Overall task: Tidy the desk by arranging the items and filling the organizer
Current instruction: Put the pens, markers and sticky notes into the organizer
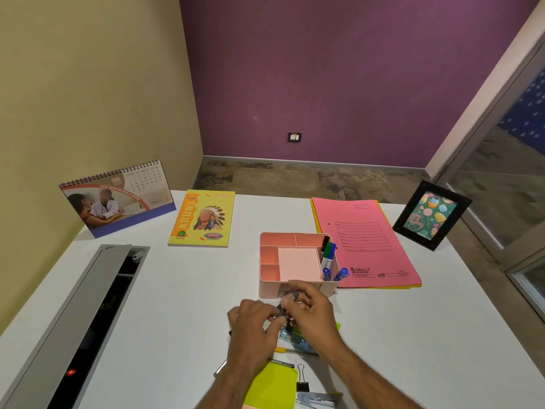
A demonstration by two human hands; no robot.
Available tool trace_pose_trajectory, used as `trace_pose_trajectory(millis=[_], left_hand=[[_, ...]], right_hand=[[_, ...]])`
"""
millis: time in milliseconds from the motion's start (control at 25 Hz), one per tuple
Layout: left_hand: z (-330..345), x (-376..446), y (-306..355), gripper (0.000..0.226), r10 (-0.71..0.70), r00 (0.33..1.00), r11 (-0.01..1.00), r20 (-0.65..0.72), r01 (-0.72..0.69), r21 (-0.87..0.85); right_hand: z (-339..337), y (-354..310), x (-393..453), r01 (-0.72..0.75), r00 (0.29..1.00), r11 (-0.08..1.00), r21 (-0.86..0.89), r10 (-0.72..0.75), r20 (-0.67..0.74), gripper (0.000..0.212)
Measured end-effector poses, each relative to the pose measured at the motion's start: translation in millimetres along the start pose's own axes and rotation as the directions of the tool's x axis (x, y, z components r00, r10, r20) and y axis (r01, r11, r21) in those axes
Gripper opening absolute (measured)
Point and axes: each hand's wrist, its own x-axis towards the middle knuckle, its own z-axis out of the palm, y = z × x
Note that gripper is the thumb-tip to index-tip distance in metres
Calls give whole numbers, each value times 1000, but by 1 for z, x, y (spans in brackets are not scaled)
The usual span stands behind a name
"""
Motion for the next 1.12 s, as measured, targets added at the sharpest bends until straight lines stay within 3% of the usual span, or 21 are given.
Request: trace_pose_trajectory(millis=[80,200,320,480,640,800,1120], left_hand=[[-3,3,2,17,15,1000,997,-7,-16,-81],[-9,5,-4,23,-91,996,968,-1,88,-236],[-16,10,-16,20,-152,988,988,-22,153,16],[-16,11,-29,27,-290,951,894,103,231,384],[-11,19,-25,24,-335,928,842,164,217,494],[-6,21,-22,24,-311,930,825,196,162,541],[-13,21,-20,18,-235,962,875,139,147,462]], right_hand=[[0,-10,2,48,999,999,17,-47,-19,28],[-6,-36,9,96,992,989,114,-86,-89,28],[-15,-64,28,198,961,969,150,-162,-226,27],[-19,-86,63,264,915,961,80,-223,-337,24],[-13,-87,90,273,905,944,-185,-317,-284,18],[-7,-73,107,166,954,880,-445,-258,-154,20],[-9,-62,118,101,987,827,-553,-151,-46,31]])
